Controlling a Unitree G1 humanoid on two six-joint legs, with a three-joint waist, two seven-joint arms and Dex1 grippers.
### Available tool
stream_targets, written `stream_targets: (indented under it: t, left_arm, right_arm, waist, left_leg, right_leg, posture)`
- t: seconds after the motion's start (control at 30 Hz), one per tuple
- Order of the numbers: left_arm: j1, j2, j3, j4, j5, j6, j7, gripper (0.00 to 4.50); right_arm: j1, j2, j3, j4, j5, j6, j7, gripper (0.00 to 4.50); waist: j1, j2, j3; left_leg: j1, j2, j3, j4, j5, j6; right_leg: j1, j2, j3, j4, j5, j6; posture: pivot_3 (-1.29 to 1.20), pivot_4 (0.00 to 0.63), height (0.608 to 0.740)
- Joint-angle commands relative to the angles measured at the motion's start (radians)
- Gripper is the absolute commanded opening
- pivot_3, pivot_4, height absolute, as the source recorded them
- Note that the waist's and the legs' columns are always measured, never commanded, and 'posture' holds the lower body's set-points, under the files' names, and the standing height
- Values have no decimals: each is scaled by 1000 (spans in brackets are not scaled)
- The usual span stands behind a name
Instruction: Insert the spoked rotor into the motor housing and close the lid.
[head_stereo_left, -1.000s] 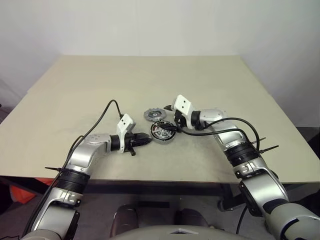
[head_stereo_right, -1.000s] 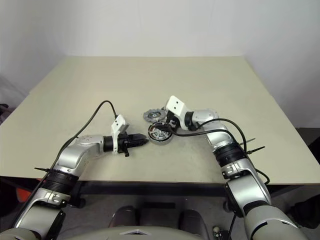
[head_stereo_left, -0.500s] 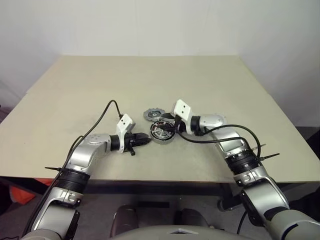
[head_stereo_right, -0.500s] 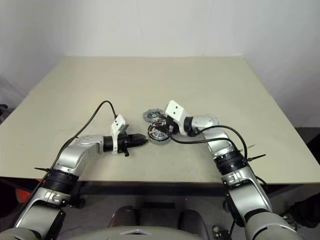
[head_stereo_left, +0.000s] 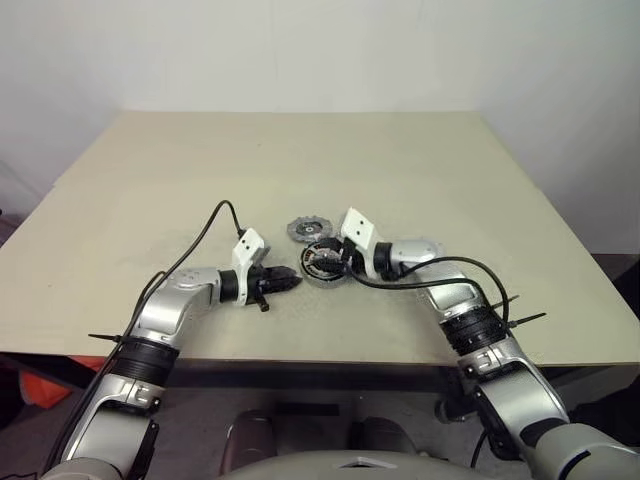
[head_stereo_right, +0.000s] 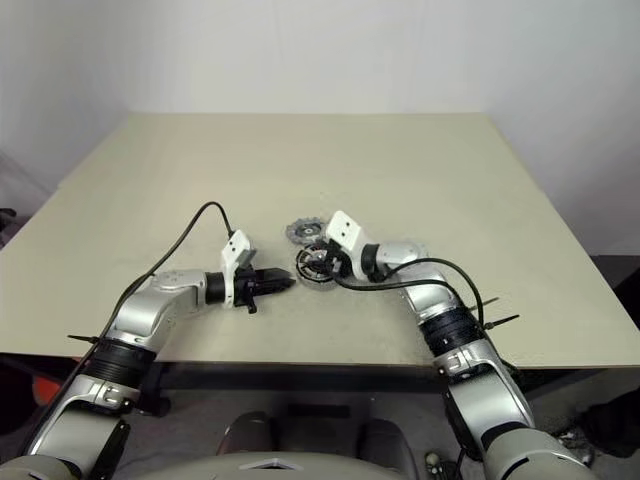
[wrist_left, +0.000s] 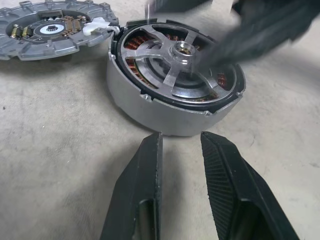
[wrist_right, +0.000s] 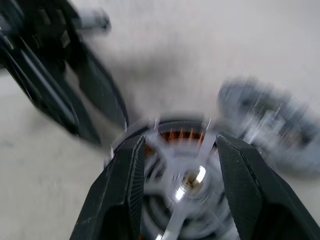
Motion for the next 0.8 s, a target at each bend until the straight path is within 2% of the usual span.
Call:
stream_targets:
  t: [0.03,0.4,0.5,0.6,0.7,0.8]
  left_arm:
    - [-14,10,21,-21,-2,-16,-1,1295]
    - [-10,4,19,-24,-10,-18,-7,1295]
    - [-12,9,15,-26,-7,-27,-17,1295]
    - [-20,16,14,-19,-1,-39,-26,1295]
    - [-32,17,15,-1,4,-47,-30,1295]
    - [-41,14,11,20,9,-57,-31,1295]
  right_arm:
    - [13,-8,-3,6,-1,-3,1,2251]
    - [0,-77,-107,-252,115,102,33,2251]
    - [20,-152,-119,-289,94,94,41,2251]
    - [47,-277,-68,-292,31,36,110,2251]
    - [48,-379,2,-296,-39,-50,189,2872]
    - [13,-403,59,-247,-121,-175,198,3858]
  waist:
    - [0,0,0]
    - [2,0,0]
    - [4,0,0]
    - [6,0,0]
    - [5,0,0]
    - [-6,0,0]
  left_leg:
    - [1,0,0,0,0,0]
    - [0,0,0,0,0,0]
    - [0,0,0,0,0,0]
    - [0,0,0,0,0,0]
    - [0,0,0,1,0,0]
    - [-1,0,1,0,0,0]
  right_leg:
    - [2,0,0,0,0,0]
    - [0,0,0,0,0,0]
    - [0,0,0,0,0,0]
    - [1,0,0,-1,0,0]
    - [1,0,0,-1,0,0]
    - [1,1,1,0,0,0]
  posture:
    - [0,0,740]
    - [0,0,740]
    - [0,0,740]
    - [0,0,740]
    - [0,0,740]
    - [0,0,740]
